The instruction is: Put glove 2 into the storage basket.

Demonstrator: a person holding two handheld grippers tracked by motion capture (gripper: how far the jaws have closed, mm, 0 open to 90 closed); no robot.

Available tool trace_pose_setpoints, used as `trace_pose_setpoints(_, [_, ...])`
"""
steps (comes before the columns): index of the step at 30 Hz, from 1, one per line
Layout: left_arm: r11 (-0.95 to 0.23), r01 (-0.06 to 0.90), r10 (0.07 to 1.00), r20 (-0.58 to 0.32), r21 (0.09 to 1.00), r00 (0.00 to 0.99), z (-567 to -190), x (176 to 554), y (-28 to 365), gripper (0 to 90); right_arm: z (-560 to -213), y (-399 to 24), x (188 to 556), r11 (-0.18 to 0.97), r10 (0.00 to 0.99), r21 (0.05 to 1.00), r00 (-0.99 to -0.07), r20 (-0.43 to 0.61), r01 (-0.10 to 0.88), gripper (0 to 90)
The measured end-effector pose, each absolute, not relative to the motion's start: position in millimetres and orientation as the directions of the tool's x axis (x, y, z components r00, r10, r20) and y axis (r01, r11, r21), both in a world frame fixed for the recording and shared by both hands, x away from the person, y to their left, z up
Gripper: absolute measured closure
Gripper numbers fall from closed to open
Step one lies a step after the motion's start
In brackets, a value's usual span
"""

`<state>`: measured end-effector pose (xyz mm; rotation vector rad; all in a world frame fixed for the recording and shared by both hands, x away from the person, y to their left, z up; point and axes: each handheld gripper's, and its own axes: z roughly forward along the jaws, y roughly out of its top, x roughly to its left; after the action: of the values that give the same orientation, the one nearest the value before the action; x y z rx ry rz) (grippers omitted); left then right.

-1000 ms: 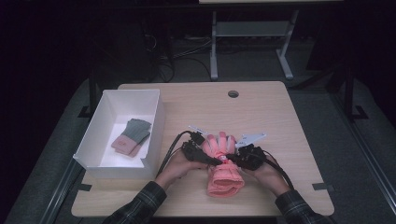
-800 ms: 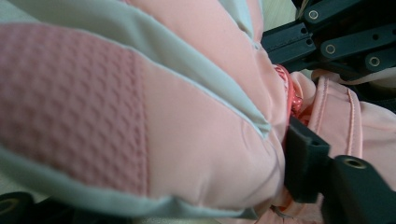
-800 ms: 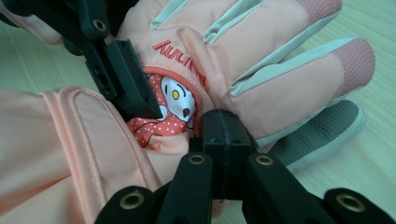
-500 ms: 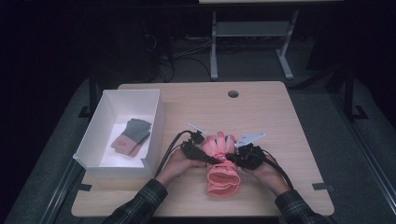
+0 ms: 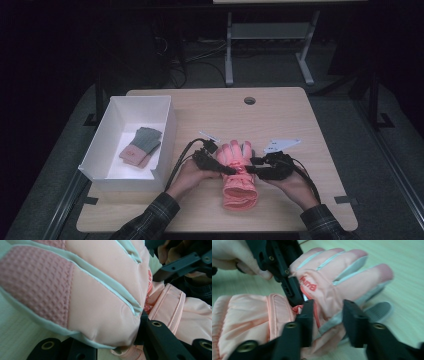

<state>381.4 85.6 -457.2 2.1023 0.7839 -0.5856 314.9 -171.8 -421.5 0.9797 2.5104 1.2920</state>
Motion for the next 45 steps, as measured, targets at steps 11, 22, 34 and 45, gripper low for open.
trace_pose_setpoints(11, [-0.447, 0.655, 0.349, -0.556, 0.609, 0.755, -428.1, 379.4, 99.0, 71.2, -423.8, -213.9, 305.8, 0.325, 0.713, 0.784, -0.681, 0.163, 0.528, 33.1])
trace_pose_setpoints(22, [-0.436, 0.609, 0.391, -0.47, 0.663, 0.791, -395.5, 373.3, 101.6, 71.1, -435.0, -231.5, 303.9, 0.317, 0.76, 0.76, -0.632, 0.154, 0.567, 25.0])
trace_pose_setpoints(34, [-0.438, 0.582, 0.427, -0.411, 0.685, 0.805, -349.9, 372.0, 103.8, 70.9, -441.1, -230.1, 307.9, 0.331, 0.781, 0.739, -0.61, 0.134, 0.587, 17.1])
trace_pose_setpoints(45, [-0.441, 0.555, 0.448, -0.363, 0.705, 0.817, -311.0, 377.3, 121.4, 70.7, -441.5, -231.3, 308.3, 0.33, 0.785, 0.737, -0.605, 0.133, 0.59, 16.1])
